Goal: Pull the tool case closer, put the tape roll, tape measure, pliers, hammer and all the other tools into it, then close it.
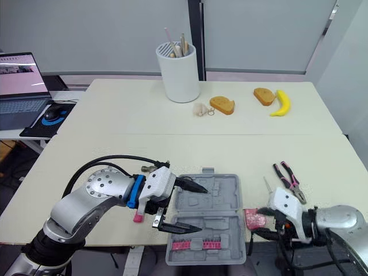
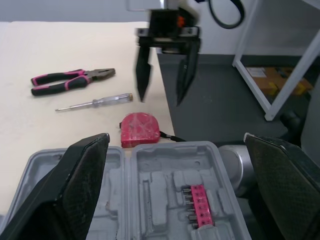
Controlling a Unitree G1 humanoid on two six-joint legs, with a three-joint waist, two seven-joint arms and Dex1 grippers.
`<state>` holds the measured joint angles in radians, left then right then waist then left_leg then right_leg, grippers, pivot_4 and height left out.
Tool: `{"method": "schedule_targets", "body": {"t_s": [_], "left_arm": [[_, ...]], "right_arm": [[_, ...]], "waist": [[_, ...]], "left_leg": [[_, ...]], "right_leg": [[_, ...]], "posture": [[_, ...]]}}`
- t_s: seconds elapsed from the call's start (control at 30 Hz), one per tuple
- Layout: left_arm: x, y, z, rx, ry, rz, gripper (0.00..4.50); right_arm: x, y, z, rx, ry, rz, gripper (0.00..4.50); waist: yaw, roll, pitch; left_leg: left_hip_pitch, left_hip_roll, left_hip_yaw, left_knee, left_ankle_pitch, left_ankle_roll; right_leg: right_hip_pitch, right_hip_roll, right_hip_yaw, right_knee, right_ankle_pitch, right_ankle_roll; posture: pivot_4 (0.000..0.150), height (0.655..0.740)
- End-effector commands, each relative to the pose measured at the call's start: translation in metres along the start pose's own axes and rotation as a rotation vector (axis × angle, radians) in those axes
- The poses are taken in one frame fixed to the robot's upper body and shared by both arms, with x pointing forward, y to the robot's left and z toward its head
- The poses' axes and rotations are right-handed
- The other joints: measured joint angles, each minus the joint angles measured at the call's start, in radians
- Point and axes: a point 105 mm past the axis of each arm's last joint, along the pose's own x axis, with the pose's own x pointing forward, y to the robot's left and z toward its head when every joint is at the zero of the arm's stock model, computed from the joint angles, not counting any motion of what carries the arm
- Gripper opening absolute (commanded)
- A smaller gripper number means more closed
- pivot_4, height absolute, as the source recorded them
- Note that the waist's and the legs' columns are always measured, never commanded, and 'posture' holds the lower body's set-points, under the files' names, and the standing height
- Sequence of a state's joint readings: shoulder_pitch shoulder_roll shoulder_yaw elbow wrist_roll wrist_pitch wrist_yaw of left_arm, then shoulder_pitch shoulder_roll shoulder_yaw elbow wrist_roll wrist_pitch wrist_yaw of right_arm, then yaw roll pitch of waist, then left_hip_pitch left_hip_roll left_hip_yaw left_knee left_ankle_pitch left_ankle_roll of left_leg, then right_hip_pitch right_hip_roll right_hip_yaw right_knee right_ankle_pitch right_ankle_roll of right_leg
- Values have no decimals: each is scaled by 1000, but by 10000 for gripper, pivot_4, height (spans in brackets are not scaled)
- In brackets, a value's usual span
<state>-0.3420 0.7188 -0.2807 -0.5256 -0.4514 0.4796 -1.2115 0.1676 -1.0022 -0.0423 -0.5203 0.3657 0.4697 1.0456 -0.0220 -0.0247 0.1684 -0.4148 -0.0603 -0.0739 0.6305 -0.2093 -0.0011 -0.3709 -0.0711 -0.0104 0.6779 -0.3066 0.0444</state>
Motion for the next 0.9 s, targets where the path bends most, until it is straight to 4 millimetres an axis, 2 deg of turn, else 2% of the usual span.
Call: {"method": "schedule_targets", "body": {"t_s": [0.03, 0.07, 0.13, 0.27, 0.37, 0.9], "left_arm": [[-3, 0, -6, 82, 46, -22, 45000], [-3, 2, -6, 85, 42, -15, 45000], [-2, 4, -5, 90, 31, -6, 45000], [0, 8, -5, 95, 32, 25, 45000], [3, 4, -8, 78, 39, 35, 45000], [10, -1, -6, 78, 32, 25, 45000]], "right_arm": [[1, -4, -8, -140, 10, 49, 42545], [4, -5, -16, -167, 31, 62, 44730], [8, -5, -30, -215, 62, 97, 44730], [15, -3, -41, -232, 47, 124, 44730], [23, -10, -49, -279, 52, 94, 44730], [46, -24, -65, -293, 41, 111, 44730]], "waist": [[3, 0, 0], [4, 0, 0], [5, -1, 0], [4, -1, 0], [1, -1, 0], [1, 0, 0]], "left_leg": [[0, 0, 0, 0, 0, 0], [0, 0, 0, 0, 0, 0], [0, 0, 0, 0, 0, 0], [0, 0, 0, 0, 0, 0], [0, 1, 0, 0, 0, 0], [1, 0, 0, 1, 0, 0]], "right_leg": [[0, 0, 0, 0, 0, 0], [0, 0, 0, 0, 0, 0], [0, 0, 0, 0, 0, 0], [0, -1, 0, 0, 0, 0], [0, 0, 1, 1, 0, 0], [0, 0, 1, 1, 0, -1]], "posture": [[1500, 7400], [1500, 7400], [1500, 7400], [1500, 7400], [1500, 7400], [1500, 7400]]}}
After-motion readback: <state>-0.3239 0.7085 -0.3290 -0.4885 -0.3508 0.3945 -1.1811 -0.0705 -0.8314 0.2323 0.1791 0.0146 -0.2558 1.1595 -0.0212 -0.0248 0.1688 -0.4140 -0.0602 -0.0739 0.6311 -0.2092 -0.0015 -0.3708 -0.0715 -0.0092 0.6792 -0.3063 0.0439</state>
